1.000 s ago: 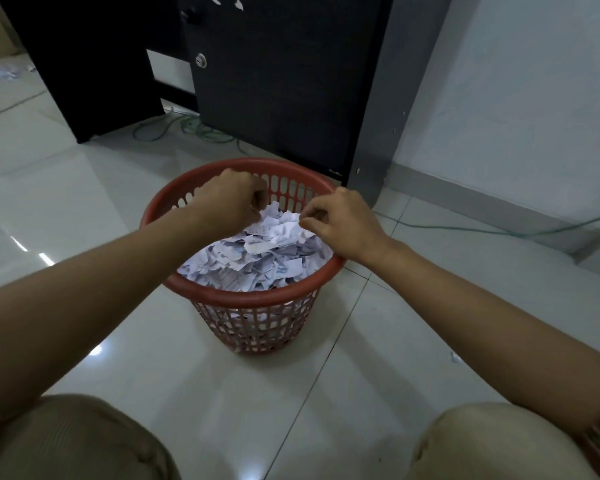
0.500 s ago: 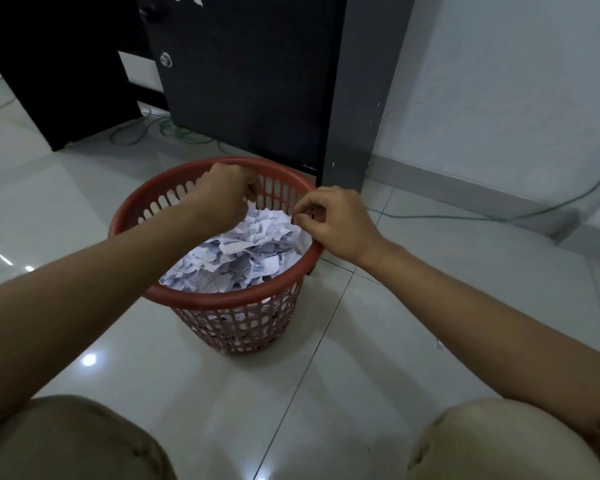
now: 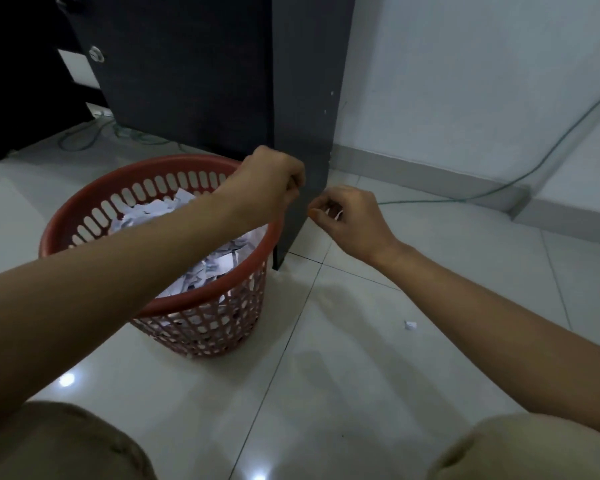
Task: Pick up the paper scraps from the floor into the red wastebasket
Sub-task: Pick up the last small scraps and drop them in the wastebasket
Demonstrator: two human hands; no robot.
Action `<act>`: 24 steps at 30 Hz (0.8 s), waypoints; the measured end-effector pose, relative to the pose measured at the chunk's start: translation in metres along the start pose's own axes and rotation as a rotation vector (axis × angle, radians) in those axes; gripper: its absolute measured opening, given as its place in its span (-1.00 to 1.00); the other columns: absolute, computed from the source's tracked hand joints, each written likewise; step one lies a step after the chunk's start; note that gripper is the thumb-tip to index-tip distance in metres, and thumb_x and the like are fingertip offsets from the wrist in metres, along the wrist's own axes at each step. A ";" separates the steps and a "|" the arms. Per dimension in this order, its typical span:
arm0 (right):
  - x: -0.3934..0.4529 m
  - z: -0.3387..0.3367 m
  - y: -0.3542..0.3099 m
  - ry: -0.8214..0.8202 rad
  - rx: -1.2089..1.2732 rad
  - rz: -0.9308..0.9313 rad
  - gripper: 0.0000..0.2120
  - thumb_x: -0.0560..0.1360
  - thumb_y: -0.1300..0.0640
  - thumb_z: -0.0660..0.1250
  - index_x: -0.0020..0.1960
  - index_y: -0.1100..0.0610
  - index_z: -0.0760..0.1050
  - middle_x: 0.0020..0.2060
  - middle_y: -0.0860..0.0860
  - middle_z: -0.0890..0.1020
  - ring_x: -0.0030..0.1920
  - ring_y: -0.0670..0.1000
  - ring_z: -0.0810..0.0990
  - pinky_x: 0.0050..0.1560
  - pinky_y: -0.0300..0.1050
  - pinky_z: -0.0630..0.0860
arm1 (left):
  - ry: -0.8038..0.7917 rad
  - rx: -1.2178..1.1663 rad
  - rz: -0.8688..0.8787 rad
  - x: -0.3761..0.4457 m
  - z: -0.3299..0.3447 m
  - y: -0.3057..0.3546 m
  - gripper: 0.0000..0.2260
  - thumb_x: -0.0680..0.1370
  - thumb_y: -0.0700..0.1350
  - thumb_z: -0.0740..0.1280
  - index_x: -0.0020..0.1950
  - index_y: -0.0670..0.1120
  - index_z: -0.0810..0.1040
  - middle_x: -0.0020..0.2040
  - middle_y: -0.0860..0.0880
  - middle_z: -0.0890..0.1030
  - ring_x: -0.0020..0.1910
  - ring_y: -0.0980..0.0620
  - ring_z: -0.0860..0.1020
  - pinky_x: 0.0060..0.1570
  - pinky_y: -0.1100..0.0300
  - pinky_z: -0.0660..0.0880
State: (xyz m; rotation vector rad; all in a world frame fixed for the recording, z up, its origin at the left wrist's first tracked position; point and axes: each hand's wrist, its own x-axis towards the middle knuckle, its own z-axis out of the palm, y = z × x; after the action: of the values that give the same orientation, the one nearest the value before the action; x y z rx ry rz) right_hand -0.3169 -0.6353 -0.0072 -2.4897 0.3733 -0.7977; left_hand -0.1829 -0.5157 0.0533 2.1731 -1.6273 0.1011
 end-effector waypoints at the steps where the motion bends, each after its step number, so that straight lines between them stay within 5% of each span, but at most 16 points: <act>1: -0.004 -0.003 0.007 0.003 -0.005 0.024 -0.96 0.47 0.20 0.41 -0.10 0.12 0.64 -0.21 0.00 0.63 -0.27 -0.16 0.51 -0.18 -0.32 0.47 | -0.037 -0.006 0.004 0.005 0.006 0.010 -0.90 0.54 -0.22 0.35 0.03 -0.15 0.62 -0.07 -0.09 0.65 -0.11 -0.01 0.62 0.01 0.06 0.59; 10: -0.093 -0.015 0.106 -0.053 -0.063 0.357 -0.95 0.47 0.23 0.42 -0.09 0.16 0.66 -0.17 0.05 0.66 -0.25 -0.10 0.52 -0.17 -0.37 0.37 | -0.464 0.114 0.071 0.014 0.124 0.067 -0.88 0.55 -0.14 0.36 0.08 -0.08 0.59 0.05 -0.08 0.54 -0.05 -0.09 0.58 0.01 0.02 0.56; 13: -0.129 -0.010 0.140 -0.061 -0.064 0.478 -0.93 0.47 0.24 0.41 -0.07 0.19 0.66 -0.14 0.07 0.67 -0.22 -0.09 0.52 -0.21 -0.44 0.32 | -0.520 0.039 0.042 0.012 0.169 0.073 -0.87 0.53 -0.14 0.38 0.07 -0.09 0.60 0.07 -0.09 0.56 -0.03 -0.08 0.58 0.05 0.01 0.56; 24: -0.225 0.020 0.221 -0.099 -0.120 0.742 -0.82 0.48 0.18 0.43 0.03 0.24 0.63 -0.07 0.16 0.62 -0.10 0.10 0.59 -0.04 -0.15 0.43 | -0.671 -0.086 -0.162 -0.034 0.297 0.055 -0.70 0.52 -0.13 0.41 0.24 -0.12 0.56 0.15 -0.16 0.55 0.05 -0.09 0.57 0.15 0.08 0.51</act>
State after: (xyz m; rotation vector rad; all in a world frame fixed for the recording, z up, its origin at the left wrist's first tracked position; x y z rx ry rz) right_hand -0.5058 -0.7243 -0.2444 -2.2090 1.2361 -0.3465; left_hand -0.3013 -0.6078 -0.2108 2.4018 -1.7120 -0.8095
